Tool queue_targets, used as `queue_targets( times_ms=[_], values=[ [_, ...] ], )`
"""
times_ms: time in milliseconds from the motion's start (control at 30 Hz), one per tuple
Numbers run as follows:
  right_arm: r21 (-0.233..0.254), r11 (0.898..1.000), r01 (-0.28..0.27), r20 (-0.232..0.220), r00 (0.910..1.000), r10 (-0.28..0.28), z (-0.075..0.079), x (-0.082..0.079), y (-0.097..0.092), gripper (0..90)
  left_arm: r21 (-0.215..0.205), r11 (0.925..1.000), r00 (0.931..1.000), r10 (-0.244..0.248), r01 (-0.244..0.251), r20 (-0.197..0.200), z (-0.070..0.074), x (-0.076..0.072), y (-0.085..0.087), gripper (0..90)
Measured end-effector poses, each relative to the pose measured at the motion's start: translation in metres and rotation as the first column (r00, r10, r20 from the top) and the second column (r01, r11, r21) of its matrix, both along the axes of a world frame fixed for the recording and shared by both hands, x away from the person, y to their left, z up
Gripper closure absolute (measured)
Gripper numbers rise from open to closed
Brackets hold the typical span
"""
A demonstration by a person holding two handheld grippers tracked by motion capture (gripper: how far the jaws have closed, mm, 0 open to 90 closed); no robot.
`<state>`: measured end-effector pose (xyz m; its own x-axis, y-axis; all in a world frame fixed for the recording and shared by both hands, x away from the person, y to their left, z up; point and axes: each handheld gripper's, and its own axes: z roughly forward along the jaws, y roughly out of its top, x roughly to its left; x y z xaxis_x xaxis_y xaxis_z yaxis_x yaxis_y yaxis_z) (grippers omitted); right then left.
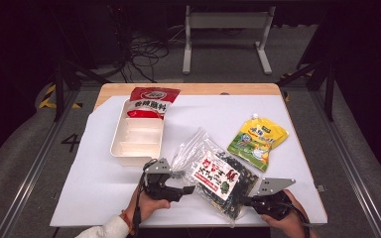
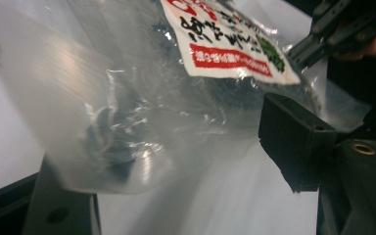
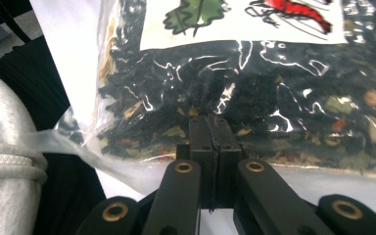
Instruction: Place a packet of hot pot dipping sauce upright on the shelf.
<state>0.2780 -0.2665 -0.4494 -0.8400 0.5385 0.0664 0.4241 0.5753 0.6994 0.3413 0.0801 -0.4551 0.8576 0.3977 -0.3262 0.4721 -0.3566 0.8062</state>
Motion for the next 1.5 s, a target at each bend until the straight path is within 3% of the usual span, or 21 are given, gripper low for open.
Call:
queue_targets(
  times_ms=[100,167,300,367,400,467,500,600,700,767,833,867,933,1033,1067,1200,1267,1333,1467,1500],
  values=[
    [-0.002,1.0,-0.005,0.004,1.0,0.005,-0.001,0.001,0.002,90.0,-0.033,0.9994,1.0,-0.005,0.005,-0.008,0.0,0.004,-0.007,32.7],
    [-0.002,1.0,-0.006,0.005,1.0,0.006,-0.001,0.002,0.003,90.0,-0.044,0.999,1.0,0.004,-0.004,0.004,0.0,0.007,-0.016,32.8],
    [0.005,1.0,-0.002,0.008,1.0,0.002,-0.001,0.003,0.005,90.0,-0.088,0.9953,0.9991,0.039,-0.04,-0.016,-0.004,0.016,-0.027,34.7],
    [0.007,1.0,0.001,0.006,1.0,-0.001,-0.002,0.003,0.006,90.0,-0.117,0.9918,0.998,0.048,-0.052,-0.04,-0.009,0.02,-0.032,40.6],
    [0.004,1.0,0.001,0.011,0.9999,-0.001,-0.002,0.003,0.007,90.0,-0.142,0.9883,0.9963,0.044,-0.054,-0.074,-0.012,0.023,-0.036,44.8],
    [0.004,1.0,0.001,0.012,0.9999,-0.001,-0.002,0.004,0.007,90.0,-0.16,0.9856,0.9958,0.044,-0.056,-0.081,-0.011,0.025,-0.038,45.1],
    [0.004,1.0,0.001,0.014,0.9999,-0.001,-0.002,0.004,0.007,90.0,-0.197,0.9793,0.9964,0.031,-0.046,-0.079,-0.011,0.027,-0.037,48.9],
    [0.006,1.0,0.005,0.013,0.9999,-0.005,-0.002,0.003,0.007,90.0,-0.215,0.976,0.9967,0.019,-0.036,-0.079,-0.008,0.028,-0.036,60.5],
    [-0.001,1.0,0.001,0.026,0.9997,-0.001,-0.002,0.003,0.009,89.6,-0.202,0.9792,0.9994,0.004,-0.01,-0.033,0.001,0.026,-0.035,66.8],
    [-0.003,1.0,-0.007,0.025,0.9997,0.007,-0.002,0.002,0.012,82.9,-0.203,0.9792,1.0,0.005,-0.004,0.005,0.009,0.025,-0.033,69.4],
    [-0.005,1.0,-0.024,0.036,0.999,0.025,-0.003,0.0,0.017,80.2,-0.227,0.9739,0.9993,0.006,0.003,0.038,0.02,0.023,-0.026,72.9],
    [-0.007,1.0,-0.029,0.046,0.9985,0.029,-0.002,-0.001,0.018,79.5,-0.233,0.9725,0.9981,0.01,0.005,0.061,0.028,0.022,-0.021,74.5],
    [0.036,0.999,-0.032,0.056,0.998,0.03,0.003,-0.003,0.019,71.4,-0.254,0.9672,0.9957,0.022,0.002,0.09,0.037,0.022,-0.013,77.9],
    [0.055,0.998,-0.017,0.065,0.9978,0.013,0.005,-0.003,0.017,65.0,-0.241,0.9706,0.989,0.032,0.004,0.145,0.048,0.019,-0.003,79.6],
    [0.055,0.998,-0.017,0.065,0.9978,0.013,0.005,-0.003,0.017,65.0,-0.241,0.9706,0.989,0.032,0.004,0.145,0.048,0.019,-0.003,79.8],
    [0.083,0.996,0.04,0.082,0.9956,-0.046,0.007,0.0,0.009,58.4,-0.207,0.9783,0.9792,0.039,0.003,0.199,0.057,0.017,0.004,79.9],
    [0.08,0.995,0.06,0.093,0.9934,-0.067,0.008,0.0,0.006,55.1,-0.202,0.9794,0.9764,0.042,0.002,0.212,0.061,0.015,0.006,80.0],
    [0.09,0.993,0.081,0.108,0.99,-0.091,0.009,0.001,0.001,53.4,-0.195,0.9809,0.9692,0.042,0.006,0.242,0.065,0.015,0.009,80.1],
    [0.104,0.986,0.128,0.127,0.9818,-0.141,0.013,0.004,-0.007,49.0,-0.177,0.9843,0.9604,0.045,0.004,0.275,0.071,0.016,0.016,80.2],
    [0.104,0.984,0.142,0.135,0.9786,-0.155,0.014,0.005,-0.008,47.3,-0.177,0.9842,0.9616,0.047,0.002,0.271,0.071,0.016,0.018,80.2]
  ],
)
